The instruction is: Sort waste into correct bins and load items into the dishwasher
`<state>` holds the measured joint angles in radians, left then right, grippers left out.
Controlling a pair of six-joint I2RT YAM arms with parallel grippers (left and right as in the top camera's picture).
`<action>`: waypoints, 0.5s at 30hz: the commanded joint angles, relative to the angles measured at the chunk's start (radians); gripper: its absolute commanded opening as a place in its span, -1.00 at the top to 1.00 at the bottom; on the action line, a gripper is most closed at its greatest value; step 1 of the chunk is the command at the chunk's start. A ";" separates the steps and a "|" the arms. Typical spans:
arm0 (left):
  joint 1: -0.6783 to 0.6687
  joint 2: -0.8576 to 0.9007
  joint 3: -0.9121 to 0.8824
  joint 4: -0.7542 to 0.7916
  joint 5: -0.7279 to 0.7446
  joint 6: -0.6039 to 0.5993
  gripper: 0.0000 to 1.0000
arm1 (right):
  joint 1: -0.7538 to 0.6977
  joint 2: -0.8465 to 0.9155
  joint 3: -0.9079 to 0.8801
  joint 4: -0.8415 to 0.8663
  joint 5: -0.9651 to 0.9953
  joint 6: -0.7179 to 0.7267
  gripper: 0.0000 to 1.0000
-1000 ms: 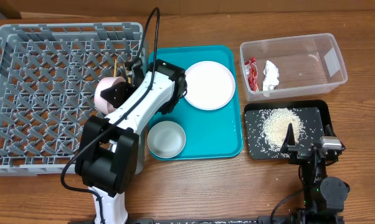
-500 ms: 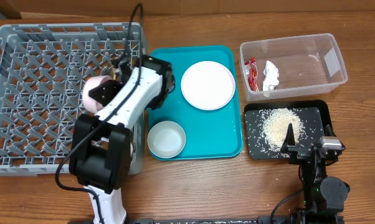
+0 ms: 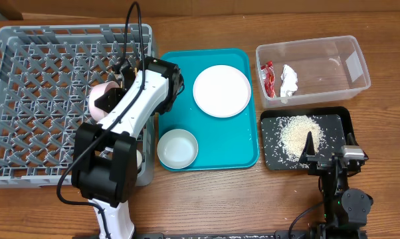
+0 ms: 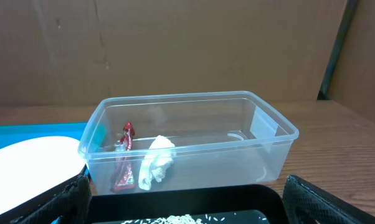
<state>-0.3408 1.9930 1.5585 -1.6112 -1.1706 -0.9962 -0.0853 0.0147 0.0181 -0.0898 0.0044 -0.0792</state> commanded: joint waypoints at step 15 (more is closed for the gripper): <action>-0.024 -0.003 0.015 0.072 0.219 0.001 0.36 | -0.001 -0.008 -0.010 0.006 0.001 -0.004 -1.00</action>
<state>-0.3603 1.9816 1.5642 -1.5425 -1.0172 -0.9966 -0.0853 0.0147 0.0181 -0.0902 0.0044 -0.0792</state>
